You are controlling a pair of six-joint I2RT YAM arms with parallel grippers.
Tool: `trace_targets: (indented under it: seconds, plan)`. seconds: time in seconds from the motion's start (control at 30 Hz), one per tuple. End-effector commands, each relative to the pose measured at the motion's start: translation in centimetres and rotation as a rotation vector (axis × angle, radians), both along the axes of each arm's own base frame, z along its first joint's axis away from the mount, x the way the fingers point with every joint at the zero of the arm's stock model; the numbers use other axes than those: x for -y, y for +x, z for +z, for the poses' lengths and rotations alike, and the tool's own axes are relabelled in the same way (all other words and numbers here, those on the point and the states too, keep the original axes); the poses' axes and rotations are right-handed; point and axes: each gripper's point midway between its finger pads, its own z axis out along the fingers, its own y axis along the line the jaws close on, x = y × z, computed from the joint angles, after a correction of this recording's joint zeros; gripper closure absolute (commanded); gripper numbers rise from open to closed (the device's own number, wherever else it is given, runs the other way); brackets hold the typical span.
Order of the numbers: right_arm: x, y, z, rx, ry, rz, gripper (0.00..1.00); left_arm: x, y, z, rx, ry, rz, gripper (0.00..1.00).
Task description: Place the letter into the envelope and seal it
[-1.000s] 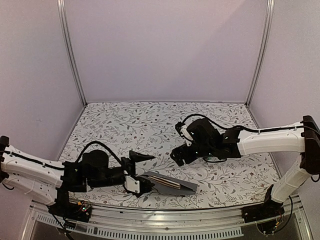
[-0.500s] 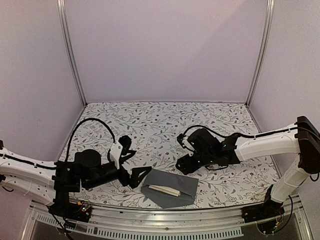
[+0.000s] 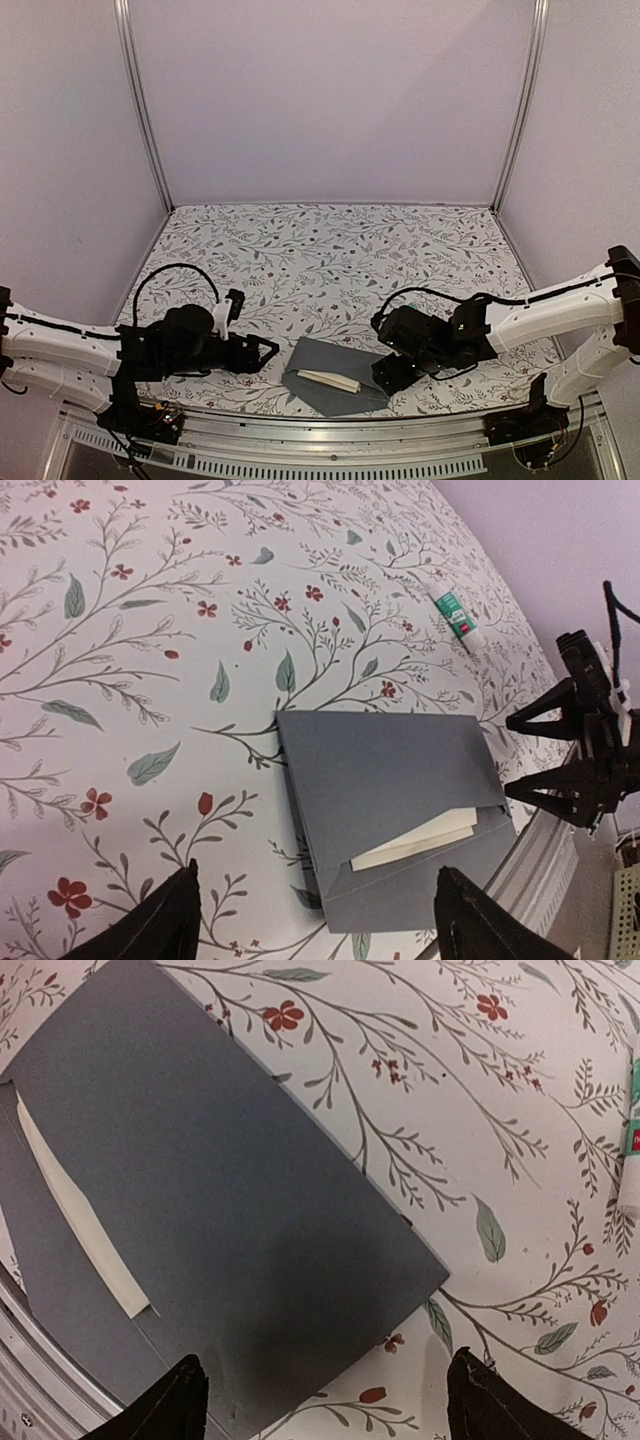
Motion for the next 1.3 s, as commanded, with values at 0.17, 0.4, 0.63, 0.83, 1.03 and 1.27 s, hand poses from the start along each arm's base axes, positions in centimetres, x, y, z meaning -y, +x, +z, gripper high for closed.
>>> trace_targets:
  seconds: [0.17,0.4,0.63,0.83,1.03,1.27]
  plan:
    - [6.2,-3.5,-3.0,-0.055,-0.25,-0.169,0.33,1.3,1.1,-2.1,-0.092,-0.08,-0.047,0.27]
    - [6.4,-4.2,-3.1,-0.063,-0.22,-0.186,0.58,2.7,2.2,-3.6,-0.122,-0.059,-0.068,0.39]
    - [1.7,-4.7,-3.5,-0.059,-0.155,-0.067,0.58,3.8,2.9,-4.7,-0.143,-0.013,-0.088,0.41]
    - [-1.6,-4.4,-3.6,-0.04,-0.12,-0.005,0.58,4.8,3.9,-5.8,-0.177,-0.021,-0.136,0.43]
    - [-5.5,-4.3,-2.7,-0.024,-0.028,0.063,0.58,6.1,6.4,-5.7,-0.169,-0.019,-0.196,0.44]
    - [-10.4,-4.9,-2.3,-0.026,0.037,0.172,0.57,8.6,10.4,-4.4,-0.105,-0.004,-0.362,0.44]
